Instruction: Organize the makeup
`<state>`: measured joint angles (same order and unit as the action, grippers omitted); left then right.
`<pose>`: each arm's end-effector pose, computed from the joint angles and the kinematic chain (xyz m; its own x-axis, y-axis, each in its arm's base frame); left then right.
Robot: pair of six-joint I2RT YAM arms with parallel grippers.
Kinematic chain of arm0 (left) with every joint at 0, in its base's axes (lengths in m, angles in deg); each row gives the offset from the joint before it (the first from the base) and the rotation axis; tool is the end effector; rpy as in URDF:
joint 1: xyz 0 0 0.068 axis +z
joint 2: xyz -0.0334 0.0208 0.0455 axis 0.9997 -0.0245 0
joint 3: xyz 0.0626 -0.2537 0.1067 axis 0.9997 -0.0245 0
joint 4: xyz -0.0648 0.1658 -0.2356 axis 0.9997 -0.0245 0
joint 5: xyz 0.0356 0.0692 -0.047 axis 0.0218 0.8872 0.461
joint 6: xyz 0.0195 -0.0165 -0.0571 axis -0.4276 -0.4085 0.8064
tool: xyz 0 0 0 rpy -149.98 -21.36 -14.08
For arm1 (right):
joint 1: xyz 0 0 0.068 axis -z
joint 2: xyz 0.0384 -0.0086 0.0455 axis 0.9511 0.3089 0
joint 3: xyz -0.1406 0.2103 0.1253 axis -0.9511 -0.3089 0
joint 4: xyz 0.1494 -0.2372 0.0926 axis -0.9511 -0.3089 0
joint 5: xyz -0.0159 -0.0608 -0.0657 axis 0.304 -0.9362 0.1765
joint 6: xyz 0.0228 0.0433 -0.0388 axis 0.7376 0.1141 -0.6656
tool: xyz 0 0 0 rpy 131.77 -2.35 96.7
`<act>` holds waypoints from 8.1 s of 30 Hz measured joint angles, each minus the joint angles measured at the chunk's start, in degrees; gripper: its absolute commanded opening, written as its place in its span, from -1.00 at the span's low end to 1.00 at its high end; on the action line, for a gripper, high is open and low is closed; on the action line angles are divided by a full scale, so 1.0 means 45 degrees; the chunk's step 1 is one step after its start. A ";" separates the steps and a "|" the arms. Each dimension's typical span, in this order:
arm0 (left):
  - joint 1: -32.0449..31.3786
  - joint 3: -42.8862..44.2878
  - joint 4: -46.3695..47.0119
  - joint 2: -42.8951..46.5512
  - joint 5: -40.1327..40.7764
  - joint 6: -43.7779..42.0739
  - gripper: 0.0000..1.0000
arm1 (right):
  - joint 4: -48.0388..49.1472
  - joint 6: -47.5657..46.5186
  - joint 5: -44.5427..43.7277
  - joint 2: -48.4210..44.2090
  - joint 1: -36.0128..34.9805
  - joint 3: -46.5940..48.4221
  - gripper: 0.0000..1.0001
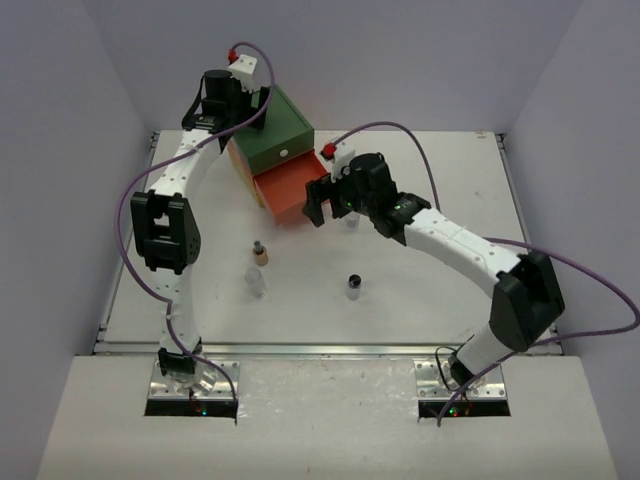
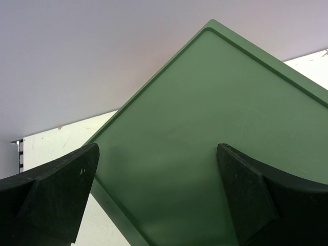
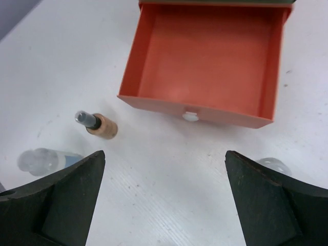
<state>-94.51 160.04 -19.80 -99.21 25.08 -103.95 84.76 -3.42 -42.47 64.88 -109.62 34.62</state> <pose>0.5616 -0.0578 0.3291 -0.3284 0.2895 -0.8991 0.1861 0.9530 0.2389 0.3312 0.2604 0.2782 -0.4852 -0.0823 -0.8705 -0.5733 0.7816 0.2457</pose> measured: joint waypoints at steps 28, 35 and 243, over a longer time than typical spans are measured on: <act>0.0000 0.0015 -0.0028 0.0000 -0.0015 0.0005 1.00 | -0.4492 0.2650 -0.3806 -0.3990 0.3128 -0.3086 0.80; 0.0000 0.0029 -0.0092 0.0000 -0.0015 0.0005 1.00 | -0.3763 0.1972 -0.3990 -0.0760 0.4194 -0.2315 0.66; 0.0000 0.0345 0.0208 -0.0364 0.0053 -0.0063 1.00 | -0.1869 0.5849 -0.1485 0.5459 0.0278 0.3446 -0.23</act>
<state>-94.51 161.59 -18.86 -100.85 25.32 -104.23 76.35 22.90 -49.15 89.45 -108.37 50.13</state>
